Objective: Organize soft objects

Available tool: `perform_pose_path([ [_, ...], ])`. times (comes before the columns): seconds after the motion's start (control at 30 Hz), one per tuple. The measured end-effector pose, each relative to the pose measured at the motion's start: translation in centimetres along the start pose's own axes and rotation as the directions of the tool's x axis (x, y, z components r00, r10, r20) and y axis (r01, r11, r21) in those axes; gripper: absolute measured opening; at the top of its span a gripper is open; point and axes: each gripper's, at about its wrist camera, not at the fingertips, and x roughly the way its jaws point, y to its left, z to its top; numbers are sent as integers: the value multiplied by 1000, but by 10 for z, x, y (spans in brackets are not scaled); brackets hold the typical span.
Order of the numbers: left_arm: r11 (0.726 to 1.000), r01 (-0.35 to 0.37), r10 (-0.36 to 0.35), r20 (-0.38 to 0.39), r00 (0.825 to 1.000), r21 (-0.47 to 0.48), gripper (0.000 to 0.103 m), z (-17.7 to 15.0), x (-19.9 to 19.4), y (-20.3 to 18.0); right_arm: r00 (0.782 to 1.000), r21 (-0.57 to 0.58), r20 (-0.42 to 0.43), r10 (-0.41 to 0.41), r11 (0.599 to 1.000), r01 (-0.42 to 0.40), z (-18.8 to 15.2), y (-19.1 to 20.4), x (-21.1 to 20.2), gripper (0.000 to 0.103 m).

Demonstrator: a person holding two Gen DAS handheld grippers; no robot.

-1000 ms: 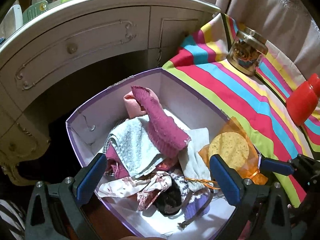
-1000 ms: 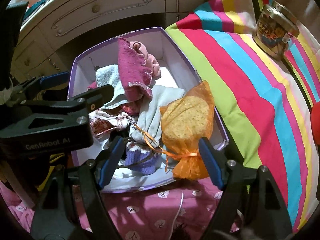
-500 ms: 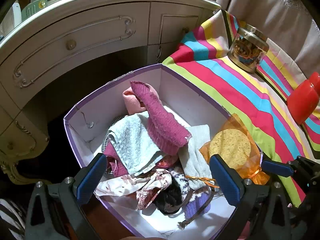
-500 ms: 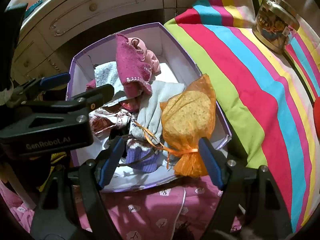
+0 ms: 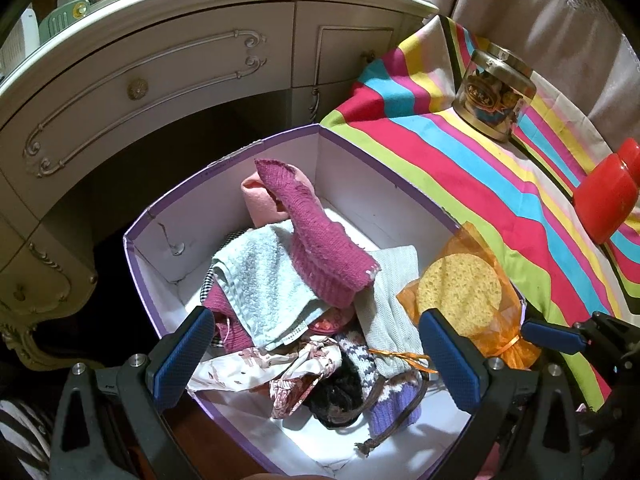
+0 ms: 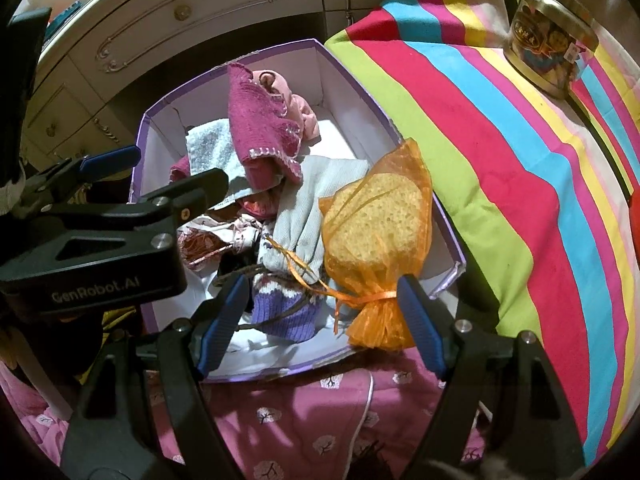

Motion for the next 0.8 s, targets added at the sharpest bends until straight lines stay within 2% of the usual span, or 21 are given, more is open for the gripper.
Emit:
perform_pose_path([
  [0.8,1000,-17,17,-9,1000,-7,103,-1,3,2,1000,1,-3,5,1000,-5,-1,-1,0,79],
])
